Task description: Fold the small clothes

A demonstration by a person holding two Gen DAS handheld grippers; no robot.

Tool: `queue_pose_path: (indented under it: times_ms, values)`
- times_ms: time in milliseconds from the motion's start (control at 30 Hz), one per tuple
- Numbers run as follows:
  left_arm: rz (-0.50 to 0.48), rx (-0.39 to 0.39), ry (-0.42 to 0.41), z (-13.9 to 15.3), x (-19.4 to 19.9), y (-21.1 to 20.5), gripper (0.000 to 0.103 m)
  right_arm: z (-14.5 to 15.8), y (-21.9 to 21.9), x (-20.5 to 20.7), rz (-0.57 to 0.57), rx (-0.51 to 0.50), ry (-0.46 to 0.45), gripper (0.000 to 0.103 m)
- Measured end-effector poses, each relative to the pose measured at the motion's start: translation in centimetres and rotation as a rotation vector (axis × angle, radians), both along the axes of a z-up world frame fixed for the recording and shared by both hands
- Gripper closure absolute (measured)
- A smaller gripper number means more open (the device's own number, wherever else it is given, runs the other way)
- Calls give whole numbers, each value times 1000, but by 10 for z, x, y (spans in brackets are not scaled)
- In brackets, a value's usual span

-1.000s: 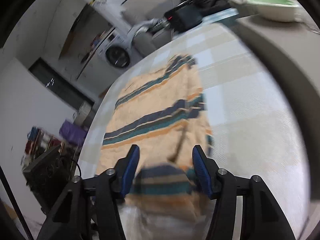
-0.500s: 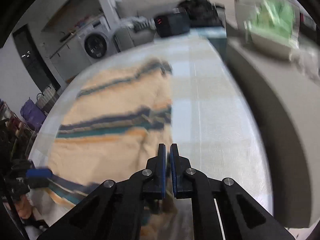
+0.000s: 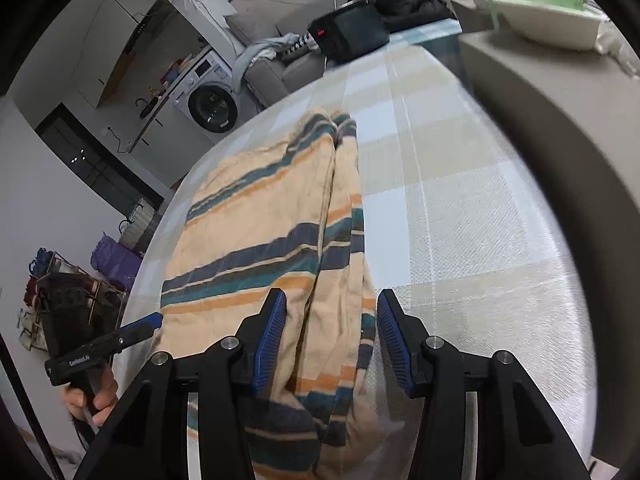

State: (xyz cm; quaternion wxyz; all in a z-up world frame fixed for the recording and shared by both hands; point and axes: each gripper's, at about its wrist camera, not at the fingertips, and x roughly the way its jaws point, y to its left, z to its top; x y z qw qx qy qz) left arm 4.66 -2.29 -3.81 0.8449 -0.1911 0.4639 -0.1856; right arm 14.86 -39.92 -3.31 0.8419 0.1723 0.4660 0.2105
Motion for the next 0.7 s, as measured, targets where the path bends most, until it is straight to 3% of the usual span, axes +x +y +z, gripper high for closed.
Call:
queue_pose_path:
  times_ms: [300,400,533,700]
  values:
    - [25,-43,38,-4,28,6,55,2,18,9,37,-61,-38,54]
    - [32,-5,28,-2,27,10,55,2,14,11,20,-66,-37,54]
    - [41,-28,37,-9,30,19,55,0,11,18,15,-63,-31,54]
    - [72,17,25,-4,28,24,53,1,21,18,41,-73,-33,54]
